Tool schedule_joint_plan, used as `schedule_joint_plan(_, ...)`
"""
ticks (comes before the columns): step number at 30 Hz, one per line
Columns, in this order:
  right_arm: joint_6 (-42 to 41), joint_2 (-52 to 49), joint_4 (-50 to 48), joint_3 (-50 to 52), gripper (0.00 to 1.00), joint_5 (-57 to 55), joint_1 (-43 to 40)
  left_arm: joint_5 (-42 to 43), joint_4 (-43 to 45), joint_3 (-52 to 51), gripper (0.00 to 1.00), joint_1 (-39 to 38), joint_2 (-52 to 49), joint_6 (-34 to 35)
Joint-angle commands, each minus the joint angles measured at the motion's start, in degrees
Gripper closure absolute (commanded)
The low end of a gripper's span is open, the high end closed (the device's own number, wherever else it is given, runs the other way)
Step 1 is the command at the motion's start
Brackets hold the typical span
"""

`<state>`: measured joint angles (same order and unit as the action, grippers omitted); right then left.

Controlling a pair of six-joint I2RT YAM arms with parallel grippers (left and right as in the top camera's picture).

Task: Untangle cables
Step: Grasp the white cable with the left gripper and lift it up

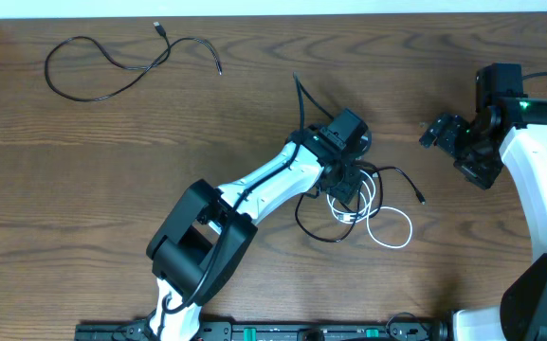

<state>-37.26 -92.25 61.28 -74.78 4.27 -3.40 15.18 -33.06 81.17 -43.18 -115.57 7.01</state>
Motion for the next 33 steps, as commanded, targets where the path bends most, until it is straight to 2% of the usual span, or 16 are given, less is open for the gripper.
schedule_joint_plan(1, -0.39, 0.07, 0.00, 0.26, 0.01, -0.07, 0.07, 0.68, 0.98, -0.33, 0.53, -0.02, -0.39, -1.01)
schedule_joint_plan(4, -0.42, 0.07, 0.00, 0.26, 0.01, -0.07, 0.07, 0.68, 1.03, -0.20, 0.71, 0.13, 0.00, -0.74)
schedule_joint_plan(5, -0.42, 0.07, 0.00, 0.26, 0.01, -0.07, 0.07, 0.70, 0.98, -0.15, 0.85, 0.17, 0.42, -0.74)
schedule_joint_plan(6, -0.42, 0.07, 0.00, 0.26, 0.01, -0.07, 0.07, 0.70, 0.85, -0.07, 0.92, 0.26, 0.90, -0.66)
schedule_joint_plan(13, -0.39, 0.07, 0.00, 0.26, 0.01, -0.07, 0.07, 0.72, 0.57, 0.96, 0.93, 0.74, 10.97, 4.50)
schedule_joint_plan(19, -0.39, 0.07, 0.00, 0.26, 0.01, -0.07, 0.07, 0.90, 4.11, 1.05, 0.93, 0.72, 27.06, 8.61)
schedule_joint_plan(29, -0.42, 0.07, 0.00, 0.26, 0.01, -0.07, 0.07, 0.44, 14.69, 1.05, 0.92, 0.74, 47.15, 8.52)
schedule_joint_plan(33, -0.42, 0.07, 0.00, 0.26, 0.01, -0.07, 0.07, -4.63, 18.03, 1.05, 0.92, 0.74, 51.87, 8.52)
